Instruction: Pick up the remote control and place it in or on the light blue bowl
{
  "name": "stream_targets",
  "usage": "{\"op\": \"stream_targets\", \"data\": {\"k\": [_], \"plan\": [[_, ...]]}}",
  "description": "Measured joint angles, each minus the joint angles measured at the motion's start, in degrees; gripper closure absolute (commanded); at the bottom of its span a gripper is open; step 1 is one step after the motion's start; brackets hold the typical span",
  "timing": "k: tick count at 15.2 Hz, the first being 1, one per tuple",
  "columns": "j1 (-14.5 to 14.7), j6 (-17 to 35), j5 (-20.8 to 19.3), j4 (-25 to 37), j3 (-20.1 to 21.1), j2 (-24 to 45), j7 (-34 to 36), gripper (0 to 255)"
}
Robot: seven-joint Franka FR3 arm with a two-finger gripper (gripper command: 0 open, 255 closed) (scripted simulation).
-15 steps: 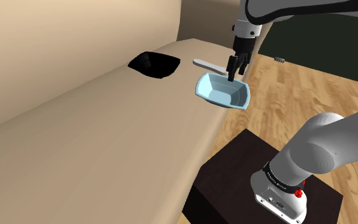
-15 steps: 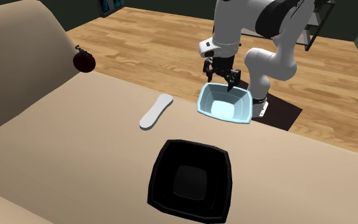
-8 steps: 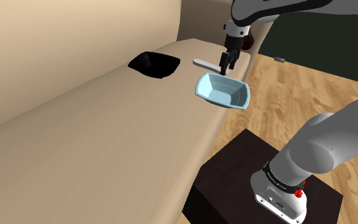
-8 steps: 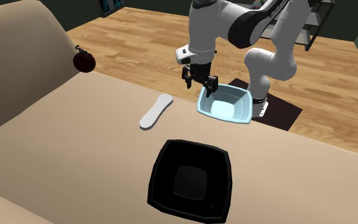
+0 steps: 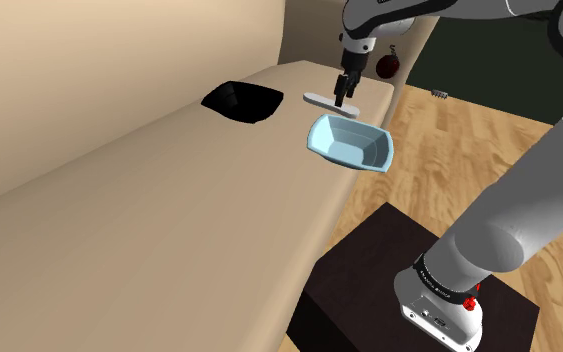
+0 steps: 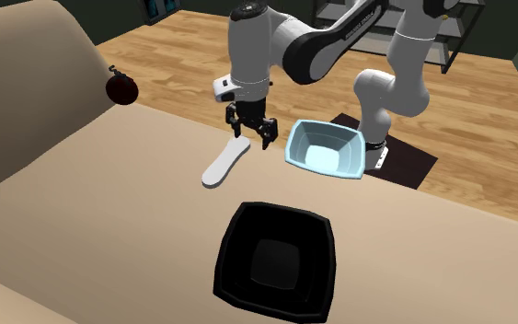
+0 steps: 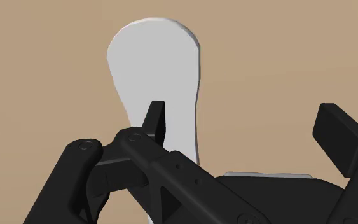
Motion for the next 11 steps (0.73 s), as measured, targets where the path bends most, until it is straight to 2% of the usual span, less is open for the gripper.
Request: {"op": "stream_targets", "data": {"k": [5, 11], "plan": [[-1.3, 1.4, 3.4, 10.3, -1.0, 10.0, -6.6, 0], [-1.7, 4.8, 4.3, 9.9, -1.0, 12.6, -7.9, 0]]}}
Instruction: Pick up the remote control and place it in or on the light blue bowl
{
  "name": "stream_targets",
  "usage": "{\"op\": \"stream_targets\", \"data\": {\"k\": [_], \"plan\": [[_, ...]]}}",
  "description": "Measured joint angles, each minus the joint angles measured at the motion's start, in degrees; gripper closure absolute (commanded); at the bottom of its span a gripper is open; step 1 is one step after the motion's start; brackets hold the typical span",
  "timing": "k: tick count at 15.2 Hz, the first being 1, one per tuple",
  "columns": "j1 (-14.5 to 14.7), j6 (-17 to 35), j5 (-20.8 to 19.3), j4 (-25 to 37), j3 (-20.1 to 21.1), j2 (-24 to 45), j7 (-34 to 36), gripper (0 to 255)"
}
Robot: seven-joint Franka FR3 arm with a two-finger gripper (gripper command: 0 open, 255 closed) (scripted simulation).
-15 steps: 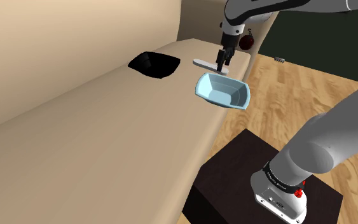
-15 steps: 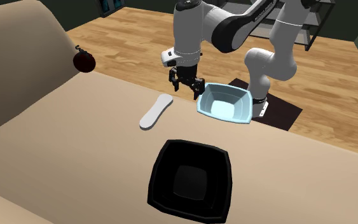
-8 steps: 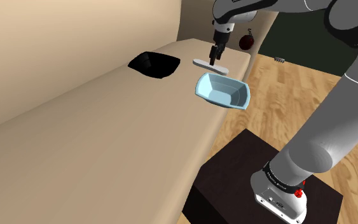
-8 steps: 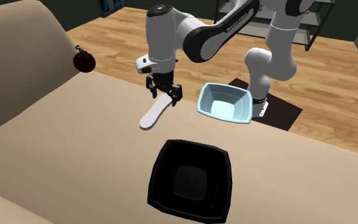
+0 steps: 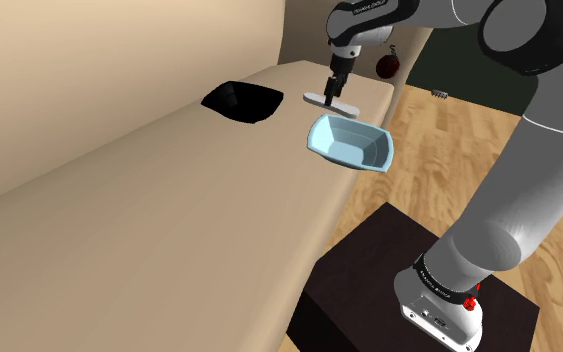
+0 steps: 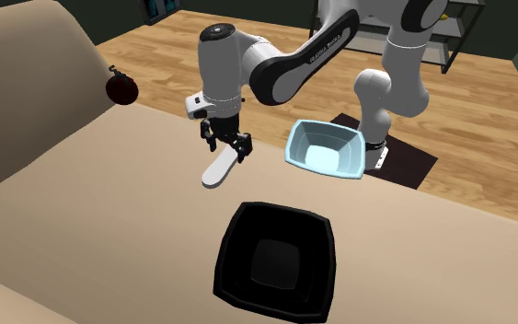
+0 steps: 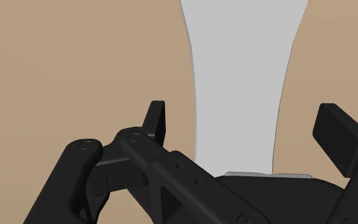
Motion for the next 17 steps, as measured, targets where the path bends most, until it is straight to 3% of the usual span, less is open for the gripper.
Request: {"op": "stream_targets", "data": {"k": [8, 9, 17], "plan": [[0.0, 1.9, 0.2, -1.2, 0.1, 0.7, -0.1, 0], [0.0, 1.9, 0.2, -1.2, 0.1, 0.7, -0.1, 255], [0.0, 1.9, 0.2, -1.2, 0.1, 0.8, -0.1, 255]]}}
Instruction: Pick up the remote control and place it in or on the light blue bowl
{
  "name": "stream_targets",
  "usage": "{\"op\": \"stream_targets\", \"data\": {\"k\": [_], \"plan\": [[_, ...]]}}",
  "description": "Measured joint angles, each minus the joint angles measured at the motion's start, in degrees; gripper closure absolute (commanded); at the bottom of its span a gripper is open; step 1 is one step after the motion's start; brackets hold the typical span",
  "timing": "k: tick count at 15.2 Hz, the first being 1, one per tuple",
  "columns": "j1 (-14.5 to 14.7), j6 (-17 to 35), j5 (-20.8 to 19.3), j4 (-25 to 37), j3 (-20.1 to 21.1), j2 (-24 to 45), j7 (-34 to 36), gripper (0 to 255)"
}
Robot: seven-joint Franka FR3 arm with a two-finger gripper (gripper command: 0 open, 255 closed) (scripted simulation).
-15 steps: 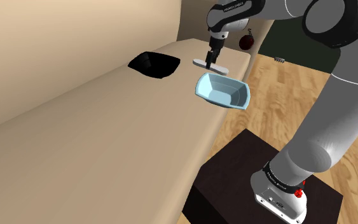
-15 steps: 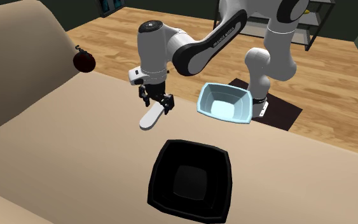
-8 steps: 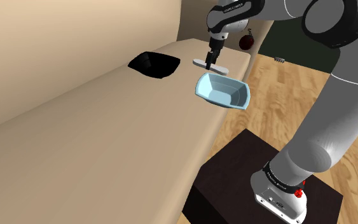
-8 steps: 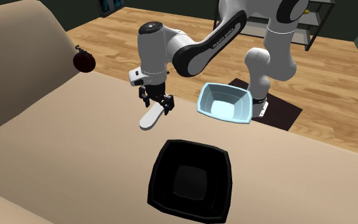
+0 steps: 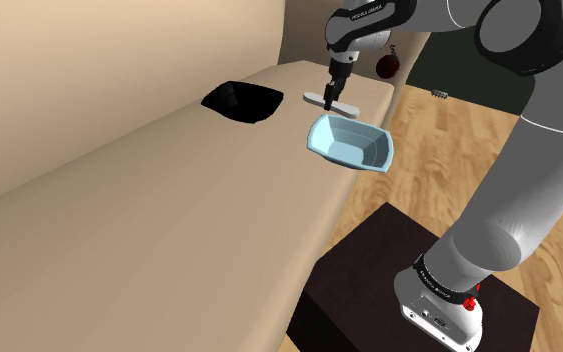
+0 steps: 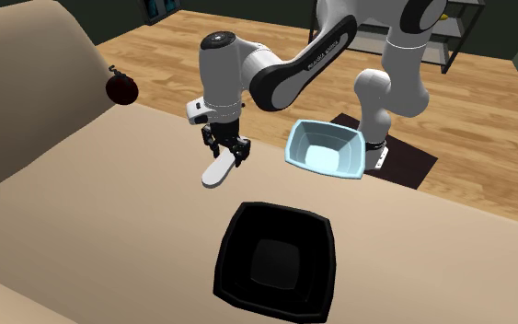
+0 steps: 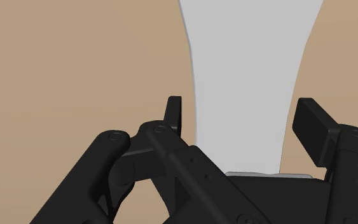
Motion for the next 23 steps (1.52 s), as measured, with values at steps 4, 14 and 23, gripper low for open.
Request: {"op": "stream_targets", "data": {"k": [4, 14, 23], "plan": [[0.0, -0.9, -0.1, 0.6, -0.1, -0.2, -0.1, 255], [0.1, -7.8, -0.6, 6.0, -0.1, -2.0, 0.2, 255], [0.0, -14.6, -0.7, 12.4, -0.2, -2.3, 0.2, 255]]}}
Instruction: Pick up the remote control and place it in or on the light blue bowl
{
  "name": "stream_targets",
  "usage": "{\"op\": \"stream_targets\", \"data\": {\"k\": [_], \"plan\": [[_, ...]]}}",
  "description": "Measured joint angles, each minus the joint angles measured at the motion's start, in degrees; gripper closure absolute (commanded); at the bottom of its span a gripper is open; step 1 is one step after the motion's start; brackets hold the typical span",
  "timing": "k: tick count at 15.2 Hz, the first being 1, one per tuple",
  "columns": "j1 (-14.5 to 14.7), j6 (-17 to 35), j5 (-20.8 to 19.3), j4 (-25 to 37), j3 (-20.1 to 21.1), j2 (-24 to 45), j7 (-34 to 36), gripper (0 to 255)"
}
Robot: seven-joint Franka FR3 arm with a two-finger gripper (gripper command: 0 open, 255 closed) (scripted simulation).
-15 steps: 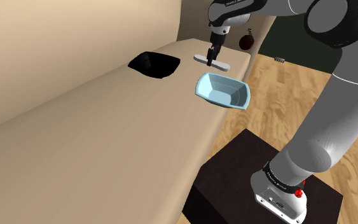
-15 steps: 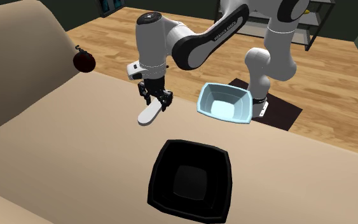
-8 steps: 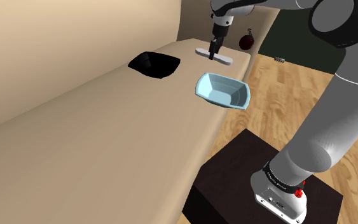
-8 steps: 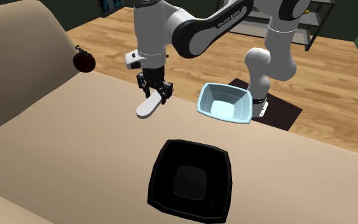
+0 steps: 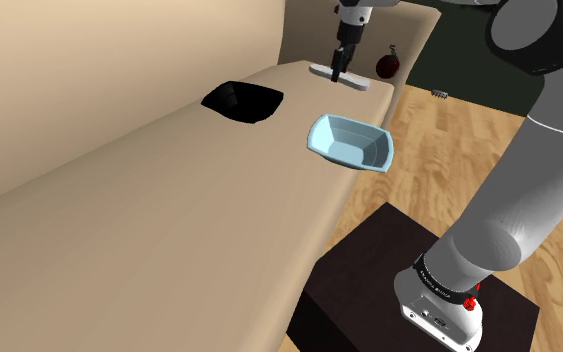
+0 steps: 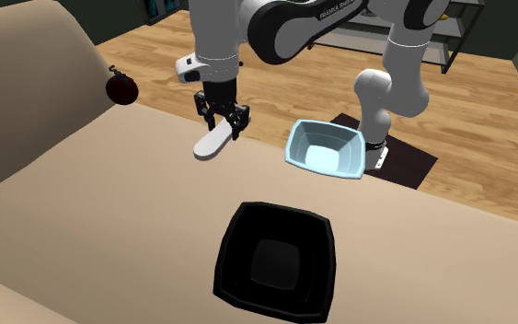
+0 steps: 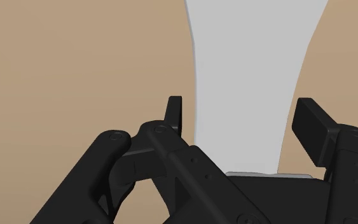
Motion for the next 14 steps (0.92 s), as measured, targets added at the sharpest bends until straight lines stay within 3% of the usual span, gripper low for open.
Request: {"op": "stream_targets", "data": {"k": [7, 14], "plan": [[-0.2, -5.5, 0.2, 6.1, -0.1, 0.6, -0.2, 255], [2.9, -3.6, -3.5, -9.6, 2.2, -13.3, 5.4, 255]]}}
